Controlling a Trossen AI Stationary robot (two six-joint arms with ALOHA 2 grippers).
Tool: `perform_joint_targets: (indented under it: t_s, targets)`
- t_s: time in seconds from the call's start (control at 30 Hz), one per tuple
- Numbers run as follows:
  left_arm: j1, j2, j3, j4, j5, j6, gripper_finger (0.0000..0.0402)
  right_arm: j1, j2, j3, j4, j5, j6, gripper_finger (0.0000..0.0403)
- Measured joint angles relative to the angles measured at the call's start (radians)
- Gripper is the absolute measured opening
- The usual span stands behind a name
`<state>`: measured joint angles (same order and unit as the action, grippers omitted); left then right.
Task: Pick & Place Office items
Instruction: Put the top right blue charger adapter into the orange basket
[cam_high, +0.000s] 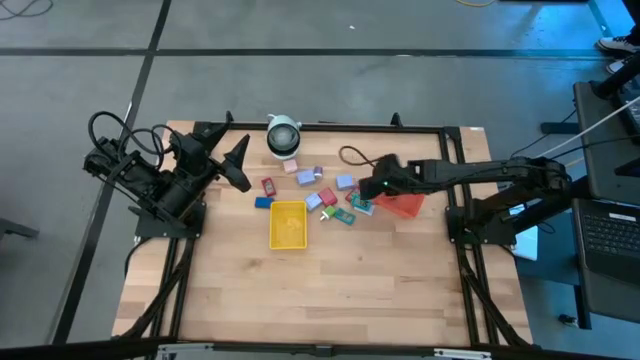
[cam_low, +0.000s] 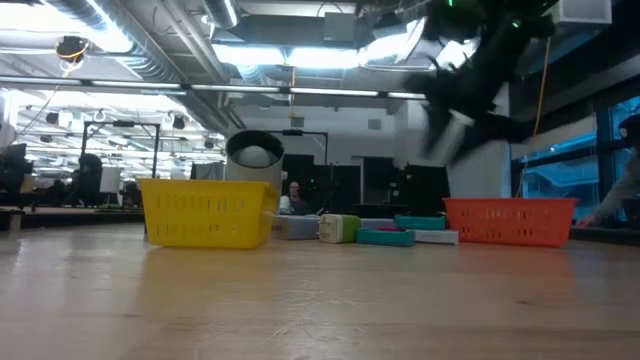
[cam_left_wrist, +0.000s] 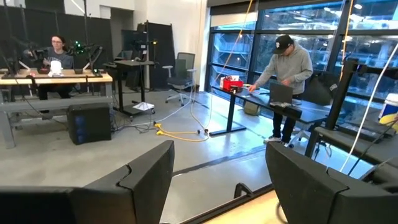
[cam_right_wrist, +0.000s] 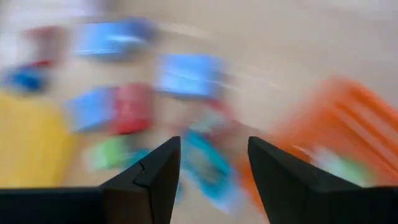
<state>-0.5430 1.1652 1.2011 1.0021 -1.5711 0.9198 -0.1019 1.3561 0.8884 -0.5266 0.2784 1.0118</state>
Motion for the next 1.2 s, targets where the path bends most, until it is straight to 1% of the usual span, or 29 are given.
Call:
perform_joint_targets:
  t_s: [0.07,0.13,0.2,0.33,0.43,0.53,0.6,0.63,0.67,0.77,0.87,0.93,1.03,1.2]
  targets:
    - [-0.011,0.000,0.000,-0.031,0.000,0.010,0.0251,0.004,0.012,0.001,0.131,-0.041,-0.186,0.0194]
    - [-0.029,0.001,0.000,-0.042,0.000,0.010,0.0251,0.001,0.032,0.006,0.183,-0.061,-0.359,0.0190]
    - [-0.045,0.001,0.000,-0.042,0.000,0.013,0.0251,-0.012,0.068,0.020,0.180,-0.075,-0.533,0.0186]
    - [-0.065,0.000,0.000,-0.063,0.000,0.044,0.0251,-0.031,0.164,0.085,0.155,-0.154,-0.875,0.0186]
    - [-0.075,0.000,0.000,-0.092,0.000,0.043,0.0251,-0.029,0.251,0.146,0.106,-0.158,-1.057,0.0189]
    - [-0.083,0.003,0.000,-0.096,0.000,0.037,0.0251,-0.025,0.322,0.199,0.105,-0.138,-1.222,0.0193]
    - [-0.086,0.007,0.000,-0.099,0.000,0.036,0.0251,-0.023,0.365,0.245,0.061,-0.040,-1.247,0.0197]
    - [-0.090,0.008,0.000,-0.099,0.000,0.035,0.0251,-0.026,0.389,0.275,0.011,0.015,-1.221,0.0200]
    - [-0.093,0.009,0.000,-0.097,0.000,0.033,0.0251,-0.036,0.413,0.310,-0.049,0.047,-1.191,0.0205]
    - [-0.105,0.012,0.000,-0.097,0.000,0.028,0.0251,-0.076,0.467,0.391,-0.200,0.054,-1.102,0.0226]
    - [-0.112,0.011,0.000,-0.096,0.000,0.026,0.0251,-0.098,0.504,0.434,-0.259,0.065,-1.028,0.0252]
    - [-0.113,0.011,0.000,-0.097,0.000,0.026,0.0251,-0.100,0.510,0.442,-0.257,0.048,-1.015,0.0271]
    - [-0.124,0.012,0.000,-0.097,0.000,0.026,0.0251,-0.100,0.511,0.443,-0.242,0.022,-1.041,0.0297]
    - [-0.131,0.012,0.000,-0.097,0.000,0.026,0.0251,-0.090,0.511,0.443,-0.199,0.010,-1.214,0.0321]
